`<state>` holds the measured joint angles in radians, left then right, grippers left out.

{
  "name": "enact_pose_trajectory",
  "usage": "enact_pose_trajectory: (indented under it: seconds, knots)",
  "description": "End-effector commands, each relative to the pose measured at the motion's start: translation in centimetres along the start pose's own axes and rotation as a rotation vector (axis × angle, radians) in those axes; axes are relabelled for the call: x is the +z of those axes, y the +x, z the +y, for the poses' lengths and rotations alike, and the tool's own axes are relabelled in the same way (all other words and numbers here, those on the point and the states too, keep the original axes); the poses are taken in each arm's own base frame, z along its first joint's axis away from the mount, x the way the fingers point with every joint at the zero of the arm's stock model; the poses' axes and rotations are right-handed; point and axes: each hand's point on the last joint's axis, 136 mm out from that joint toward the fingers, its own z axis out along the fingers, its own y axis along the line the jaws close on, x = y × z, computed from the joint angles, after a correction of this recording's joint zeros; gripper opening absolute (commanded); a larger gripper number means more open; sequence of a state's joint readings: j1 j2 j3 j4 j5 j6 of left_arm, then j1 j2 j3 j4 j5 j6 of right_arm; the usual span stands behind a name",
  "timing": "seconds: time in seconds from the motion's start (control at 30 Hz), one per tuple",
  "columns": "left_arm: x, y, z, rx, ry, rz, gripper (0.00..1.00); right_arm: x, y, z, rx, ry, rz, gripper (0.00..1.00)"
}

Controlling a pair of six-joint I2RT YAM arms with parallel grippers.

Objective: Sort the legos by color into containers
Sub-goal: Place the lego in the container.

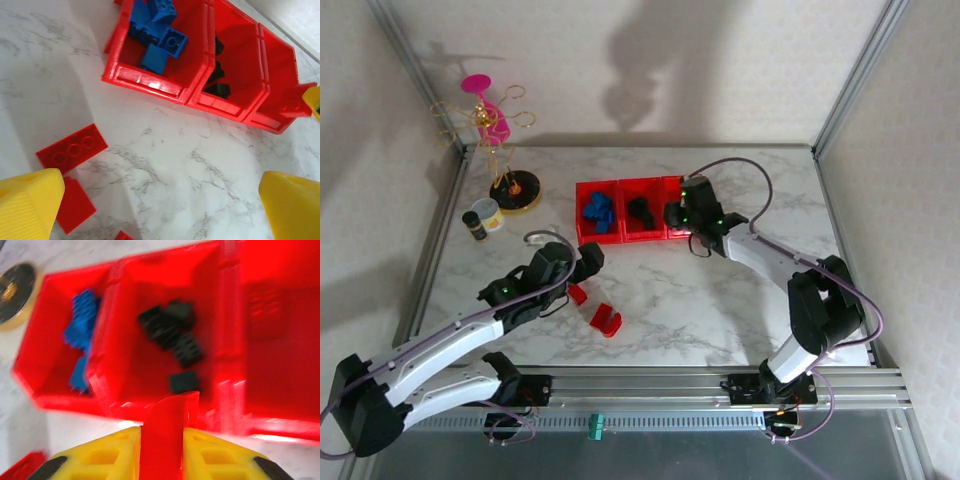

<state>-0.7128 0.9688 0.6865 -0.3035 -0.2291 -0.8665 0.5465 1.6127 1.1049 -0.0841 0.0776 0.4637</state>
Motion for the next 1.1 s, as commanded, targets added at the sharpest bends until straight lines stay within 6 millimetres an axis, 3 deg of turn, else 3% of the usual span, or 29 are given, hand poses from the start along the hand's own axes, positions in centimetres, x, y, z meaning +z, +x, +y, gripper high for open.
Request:
enact_pose_trajectory:
  seconds: [0.0,0.17,0.33,0.53,0.77,1.07]
  knots:
    - [0.3,-1.0,-2.8,0.021,0.07,-0.014,1.0,0.9,-3.0,-1.2,0.004,0.015,-0.071,0.25]
    - [1.5,-1.0,-4.3,0.037,0.086,0.003,1.0,4.5,-5.0,-3.0,0.004,0.042,-0.066,0.26]
    - [2.2,-0.8,-4.3,0.051,0.071,0.01,1.0,7.5,-5.5,-3.4,-0.003,0.033,-0.05,0.28]
    - [2.3,-0.8,-3.9,0.063,0.048,0.009,1.0,9.6,-6.2,-3.6,-0.002,0.016,-0.043,0.33]
    - [1.7,-1.3,-4.0,0.06,0.054,-0.007,1.0,7.2,-7.3,-2.0,-0.012,-0.027,-0.066,0.38]
    - [0.1,-1.7,-2.4,0.049,0.033,-0.035,1.0,2.5,-4.5,1.5,-0.055,-0.068,-0.047,0.43]
